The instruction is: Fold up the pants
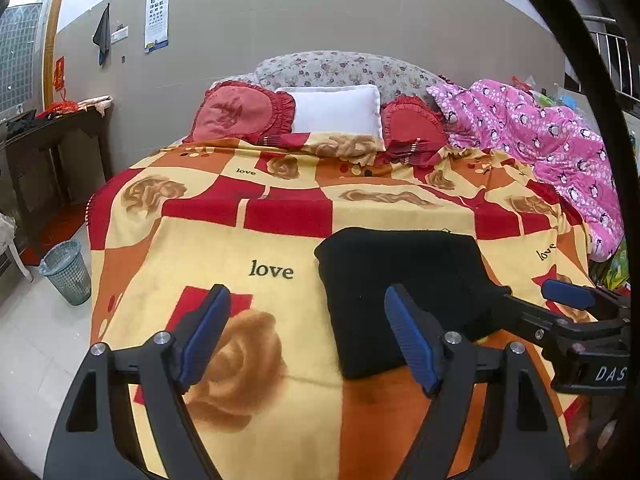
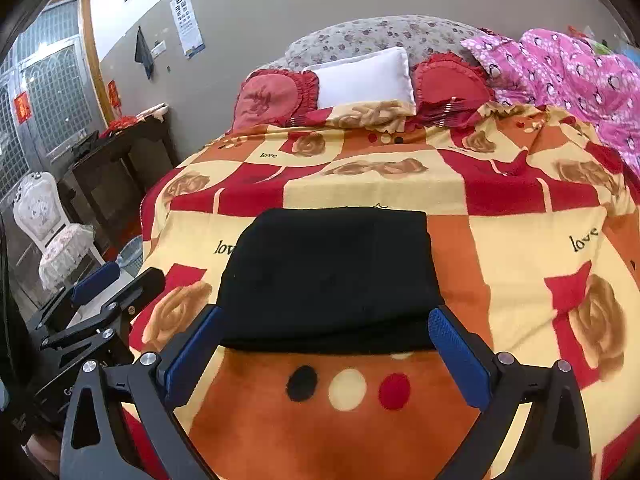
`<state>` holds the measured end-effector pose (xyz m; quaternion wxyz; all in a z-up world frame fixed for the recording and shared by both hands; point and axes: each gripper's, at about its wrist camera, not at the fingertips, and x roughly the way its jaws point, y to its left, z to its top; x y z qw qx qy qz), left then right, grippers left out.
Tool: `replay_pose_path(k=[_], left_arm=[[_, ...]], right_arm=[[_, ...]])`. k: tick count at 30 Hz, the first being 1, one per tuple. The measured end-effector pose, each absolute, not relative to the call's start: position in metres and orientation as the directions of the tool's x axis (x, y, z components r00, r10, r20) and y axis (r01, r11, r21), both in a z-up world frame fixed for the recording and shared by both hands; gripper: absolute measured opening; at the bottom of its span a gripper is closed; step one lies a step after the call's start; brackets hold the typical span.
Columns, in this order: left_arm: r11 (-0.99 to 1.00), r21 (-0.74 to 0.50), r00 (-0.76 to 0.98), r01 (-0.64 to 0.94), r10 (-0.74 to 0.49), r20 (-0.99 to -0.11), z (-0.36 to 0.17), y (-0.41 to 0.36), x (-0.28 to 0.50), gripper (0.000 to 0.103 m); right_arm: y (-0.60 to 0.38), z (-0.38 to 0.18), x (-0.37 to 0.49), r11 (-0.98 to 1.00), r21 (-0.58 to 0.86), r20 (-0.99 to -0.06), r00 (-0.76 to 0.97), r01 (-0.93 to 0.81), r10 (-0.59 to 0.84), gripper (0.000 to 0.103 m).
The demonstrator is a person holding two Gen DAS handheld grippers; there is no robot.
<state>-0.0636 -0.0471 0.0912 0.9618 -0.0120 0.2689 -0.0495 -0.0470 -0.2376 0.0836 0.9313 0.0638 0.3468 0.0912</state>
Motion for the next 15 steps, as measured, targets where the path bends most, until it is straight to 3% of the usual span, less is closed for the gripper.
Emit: replay_pose_path(k=[15], left_arm=[[0.995, -0.058, 0.854, 0.081, -0.100, -0.511, 0.092, -0.043, -0.069, 0.079]], right_arm=[[-0.226, 0.082, -0.048, 0.968, 0.204, -0.660, 0.710, -0.145, 0.246, 0.102]])
